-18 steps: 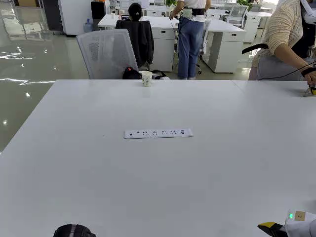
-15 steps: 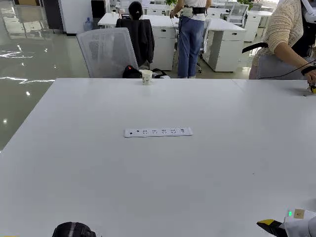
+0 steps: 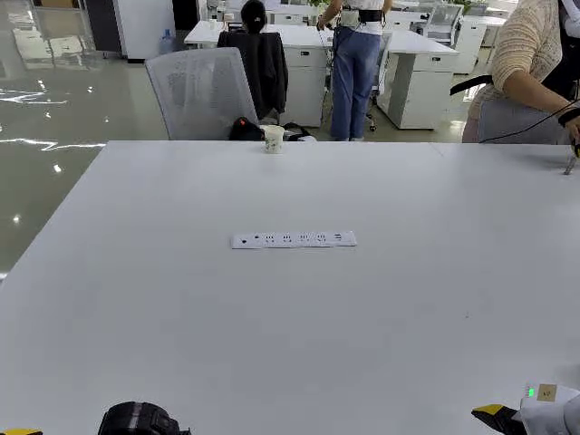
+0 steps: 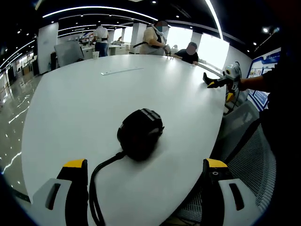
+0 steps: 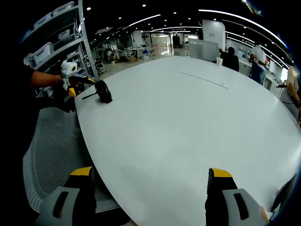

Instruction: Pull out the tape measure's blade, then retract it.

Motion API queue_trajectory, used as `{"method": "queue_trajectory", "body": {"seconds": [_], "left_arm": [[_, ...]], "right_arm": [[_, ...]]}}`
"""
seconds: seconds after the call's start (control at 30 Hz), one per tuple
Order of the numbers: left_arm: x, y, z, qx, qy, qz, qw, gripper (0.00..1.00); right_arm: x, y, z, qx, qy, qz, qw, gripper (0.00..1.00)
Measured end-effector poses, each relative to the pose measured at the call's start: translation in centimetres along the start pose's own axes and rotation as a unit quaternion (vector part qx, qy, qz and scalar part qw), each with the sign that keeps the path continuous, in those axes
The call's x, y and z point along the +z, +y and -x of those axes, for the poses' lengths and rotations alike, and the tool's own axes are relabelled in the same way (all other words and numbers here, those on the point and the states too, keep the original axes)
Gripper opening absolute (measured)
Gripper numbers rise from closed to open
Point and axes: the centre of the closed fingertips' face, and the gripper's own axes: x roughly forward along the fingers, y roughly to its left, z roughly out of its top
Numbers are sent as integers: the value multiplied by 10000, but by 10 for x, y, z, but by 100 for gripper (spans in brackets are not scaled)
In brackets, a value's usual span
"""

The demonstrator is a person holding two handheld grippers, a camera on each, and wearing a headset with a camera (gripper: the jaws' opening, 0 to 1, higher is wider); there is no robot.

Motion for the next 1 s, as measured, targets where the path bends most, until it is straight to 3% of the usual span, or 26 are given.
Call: {"method": "queue_trajectory", "body": {"seconds": [0.1, 0.13, 0.37, 0.43, 0.53, 0.67, 0.9, 0.93, 1.0], "left_arm": [[-3, -2, 0, -49, 53, -20, 10000, 99], [-4, -3, 0, -94, 83, -21, 9999, 99], [-6, -10, -2, -341, 239, -284, 9987, 99], [-3, -6, -3, -273, 259, -523, 9979, 99], [-1, -5, -4, -322, 332, -498, 9977, 99], [3, 0, -6, -315, 442, -792, 9954, 99], [13, 4, -9, -441, 618, -1040, 9917, 99], [14, 5, -10, -415, 654, -1082, 9911, 99], [16, 5, -11, -472, 667, -1135, 9902, 99]], "right_arm": [[0, 0, -1, 18, 12, 15, 10000, 99], [6, -2, -2, -33, -143, 214, 9997, 99], [10, -2, -2, -30, -122, 294, 9995, 99], [13, 0, -4, 50, -173, 308, 9994, 99], [18, 2, -7, 112, -202, 476, 9986, 99], [25, 8, -11, 298, -332, 597, 9972, 99], [33, 10, -19, 386, -244, 660, 9968, 99], [39, 13, -20, 529, -389, 774, 9948, 99], [44, 12, -21, 476, -443, 676, 9956, 99]]}}
